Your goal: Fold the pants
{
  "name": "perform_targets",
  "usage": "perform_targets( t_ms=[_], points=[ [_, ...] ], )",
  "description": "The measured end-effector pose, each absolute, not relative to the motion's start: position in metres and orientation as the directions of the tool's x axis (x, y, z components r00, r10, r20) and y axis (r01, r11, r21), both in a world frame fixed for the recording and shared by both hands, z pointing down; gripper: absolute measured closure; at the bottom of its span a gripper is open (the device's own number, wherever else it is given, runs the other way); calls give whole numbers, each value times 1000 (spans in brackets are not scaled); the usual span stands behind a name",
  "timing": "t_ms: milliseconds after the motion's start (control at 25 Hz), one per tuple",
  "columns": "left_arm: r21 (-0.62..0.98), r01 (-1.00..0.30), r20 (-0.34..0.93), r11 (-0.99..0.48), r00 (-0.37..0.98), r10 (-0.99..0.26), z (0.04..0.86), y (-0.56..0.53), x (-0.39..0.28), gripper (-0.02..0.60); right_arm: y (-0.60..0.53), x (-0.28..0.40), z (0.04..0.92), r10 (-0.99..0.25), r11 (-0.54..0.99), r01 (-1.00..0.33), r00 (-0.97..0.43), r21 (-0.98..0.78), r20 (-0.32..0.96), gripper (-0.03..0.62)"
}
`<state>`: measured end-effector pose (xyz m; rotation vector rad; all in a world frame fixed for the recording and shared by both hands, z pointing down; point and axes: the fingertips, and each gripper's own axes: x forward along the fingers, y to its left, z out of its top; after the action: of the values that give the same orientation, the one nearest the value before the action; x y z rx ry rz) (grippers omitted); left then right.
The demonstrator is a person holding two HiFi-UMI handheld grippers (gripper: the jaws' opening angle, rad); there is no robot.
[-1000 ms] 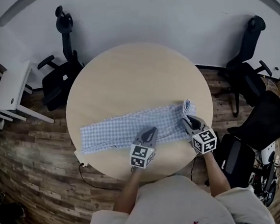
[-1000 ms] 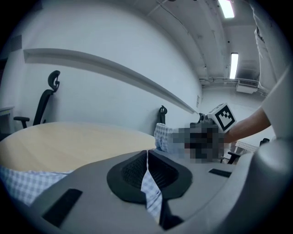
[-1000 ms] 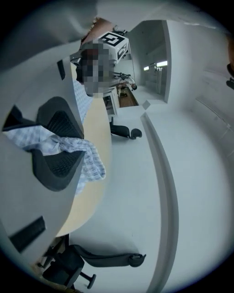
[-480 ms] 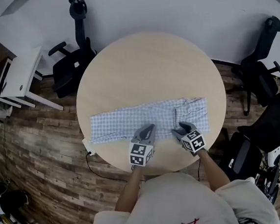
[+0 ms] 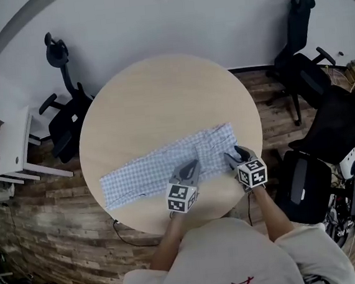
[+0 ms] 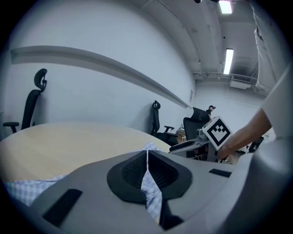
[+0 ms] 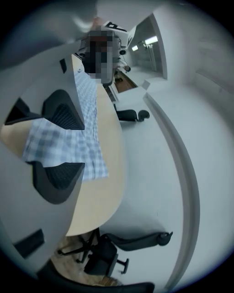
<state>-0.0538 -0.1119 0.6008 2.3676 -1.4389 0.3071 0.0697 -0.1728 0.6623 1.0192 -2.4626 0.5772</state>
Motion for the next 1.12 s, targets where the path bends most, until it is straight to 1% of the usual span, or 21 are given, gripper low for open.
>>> perform_targets(
  t_ms=[120, 240, 520, 680, 760, 800, 920, 1000, 1120],
  points=[
    [174, -867, 369, -467, 497, -785, 600, -120, -26, 544, -177, 117, 676, -604, 551, -795, -589, -253, 537, 373],
    [161, -855, 385, -492, 514, -767, 602, -126, -7, 543, -176, 142, 692, -603, 506, -817, -565, -277, 563, 373],
    [122, -868, 423, -482, 485, -766, 605, -129, 6, 543, -183, 142, 717, -539, 512, -795, -593, -327, 598, 375],
    [117, -885, 421, -452, 456, -784, 606, -131, 3, 543, -188, 134, 726, -467, 535, -781, -592, -323, 657, 384],
    [129, -891, 405, -434, 447, -798, 602, -133, 2, 544, -188, 129, 730, -435, 542, -778, -584, -318, 685, 417],
    [132, -893, 398, -429, 445, -802, 601, -134, 2, 545, -187, 127, 732, -422, 547, -775, -582, -318, 695, 453],
    [125, -897, 394, -425, 438, -808, 601, -134, 5, 545, -186, 124, 734, -405, 553, -769, -585, -322, 702, 481],
    [119, -900, 396, -420, 431, -811, 601, -134, 6, 545, -187, 123, 734, -398, 563, -760, -594, -326, 698, 525],
    [111, -902, 402, -418, 425, -811, 602, -137, 3, 545, -190, 122, 731, -404, 554, -756, -610, -348, 682, 539]
  ],
)
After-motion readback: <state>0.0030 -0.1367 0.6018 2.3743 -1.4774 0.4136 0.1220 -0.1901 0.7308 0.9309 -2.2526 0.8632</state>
